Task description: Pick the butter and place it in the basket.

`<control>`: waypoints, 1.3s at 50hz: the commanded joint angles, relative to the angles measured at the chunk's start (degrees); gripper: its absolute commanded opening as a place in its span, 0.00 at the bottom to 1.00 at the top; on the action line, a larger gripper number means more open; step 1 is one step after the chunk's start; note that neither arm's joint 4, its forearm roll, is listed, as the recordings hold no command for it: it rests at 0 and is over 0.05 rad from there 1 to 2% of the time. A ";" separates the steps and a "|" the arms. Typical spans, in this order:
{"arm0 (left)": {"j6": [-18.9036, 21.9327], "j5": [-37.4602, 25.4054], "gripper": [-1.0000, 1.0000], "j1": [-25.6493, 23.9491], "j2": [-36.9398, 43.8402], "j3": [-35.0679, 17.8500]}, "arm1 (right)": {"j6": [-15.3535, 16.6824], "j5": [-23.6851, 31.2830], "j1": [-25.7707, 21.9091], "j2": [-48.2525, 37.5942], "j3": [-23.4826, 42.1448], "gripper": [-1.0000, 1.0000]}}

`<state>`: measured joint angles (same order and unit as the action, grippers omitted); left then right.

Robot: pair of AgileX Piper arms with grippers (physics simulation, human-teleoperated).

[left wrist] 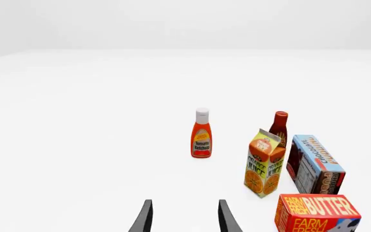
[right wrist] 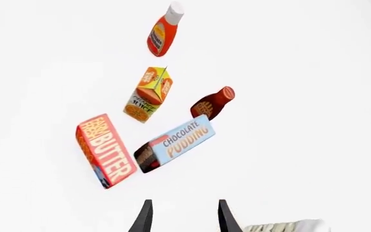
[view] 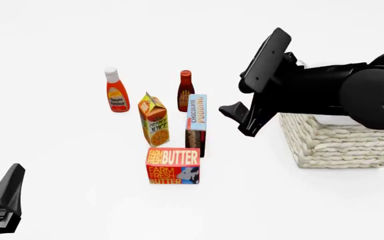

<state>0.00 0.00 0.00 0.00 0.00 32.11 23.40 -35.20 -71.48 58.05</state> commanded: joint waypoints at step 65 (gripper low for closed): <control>0.00 0.00 1.00 0.00 0.00 0.00 | 3.30 2.28 -8.12 -17.45 11.01 1.00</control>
<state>0.00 0.00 0.00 0.00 0.00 35.53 25.40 -41.89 -85.99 66.87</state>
